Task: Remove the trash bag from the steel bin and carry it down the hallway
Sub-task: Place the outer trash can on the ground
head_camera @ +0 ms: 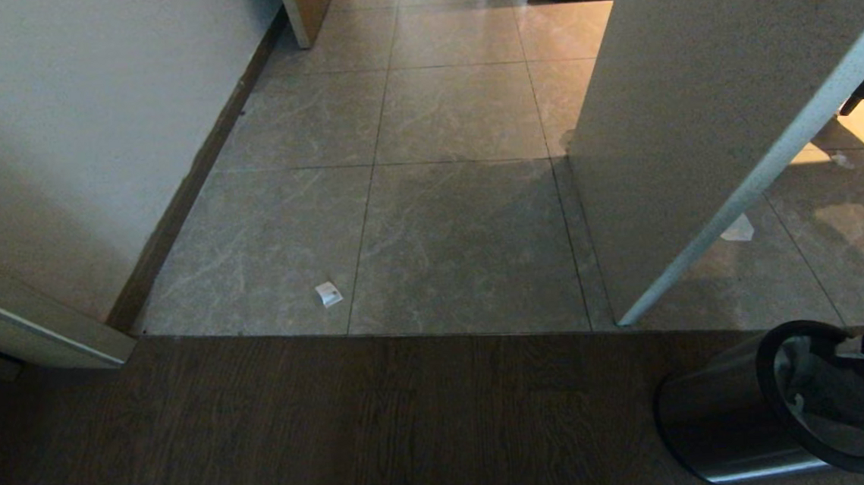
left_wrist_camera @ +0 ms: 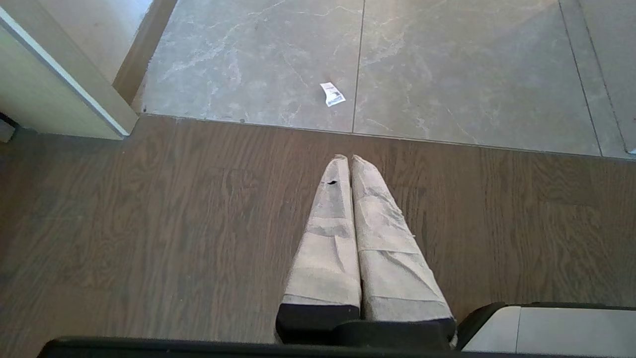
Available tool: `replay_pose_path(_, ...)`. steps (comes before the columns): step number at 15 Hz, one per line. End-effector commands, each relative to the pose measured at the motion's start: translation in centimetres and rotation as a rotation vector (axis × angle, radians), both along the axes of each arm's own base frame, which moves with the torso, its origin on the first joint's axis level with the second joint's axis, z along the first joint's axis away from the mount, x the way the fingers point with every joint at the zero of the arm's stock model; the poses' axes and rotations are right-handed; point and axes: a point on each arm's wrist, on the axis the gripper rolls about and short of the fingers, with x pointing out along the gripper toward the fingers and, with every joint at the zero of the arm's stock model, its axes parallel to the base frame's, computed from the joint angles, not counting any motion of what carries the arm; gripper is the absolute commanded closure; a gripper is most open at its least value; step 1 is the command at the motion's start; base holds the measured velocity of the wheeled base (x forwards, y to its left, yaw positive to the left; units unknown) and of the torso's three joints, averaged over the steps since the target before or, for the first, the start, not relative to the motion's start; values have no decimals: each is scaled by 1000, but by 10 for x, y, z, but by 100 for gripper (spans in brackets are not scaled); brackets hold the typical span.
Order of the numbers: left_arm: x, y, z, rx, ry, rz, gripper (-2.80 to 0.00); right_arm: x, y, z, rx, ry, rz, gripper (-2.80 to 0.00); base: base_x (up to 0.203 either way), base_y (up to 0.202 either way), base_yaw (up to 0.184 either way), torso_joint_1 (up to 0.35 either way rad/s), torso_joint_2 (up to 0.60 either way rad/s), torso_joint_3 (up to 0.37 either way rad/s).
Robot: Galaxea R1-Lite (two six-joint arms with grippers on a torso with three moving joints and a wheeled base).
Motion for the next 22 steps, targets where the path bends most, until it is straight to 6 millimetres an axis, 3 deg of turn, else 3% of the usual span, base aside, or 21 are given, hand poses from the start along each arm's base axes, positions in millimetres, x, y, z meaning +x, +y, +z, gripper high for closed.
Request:
replay_pose_path(1, 0, 0, 0, -1, 0, 0, 0, -6, 6, 10, 12, -25, 56, -280, 0, 0, 0, 0, 0, 0)
replay_pose_path(4, 0, 0, 0, -1, 0, -1, 0, -9, 9, -11, 7, 66, 114, -280, 0, 0, 0, 0, 0, 0)
replay_pose_path(7, 0, 0, 0, -1, 0, -1, 0, -1, -2, -38, -82, 106, 93, -280, 0, 0, 0, 0, 0, 0)
replay_pose_path(12, 0, 0, 0, -1, 0, 0, 0, 9, -16, -48, -151, 87, 95, -280, 0, 0, 0, 0, 0, 0)
replay_pose_path(13, 0, 0, 0, -1, 0, 0, 0, 8, -16, -49, -161, 90, 104, 0, 0, 0, 0, 0, 0, 0)
replay_pose_path(16, 0, 0, 0, -1, 0, -1, 0, 5, -14, -49, -168, 113, 112, 0, 0, 0, 0, 0, 0, 0)
replay_pose_path(22, 0, 0, 0, -1, 1, 0, 0, -6, -11, -27, -199, 89, 92, 0, 0, 0, 0, 0, 0, 0)
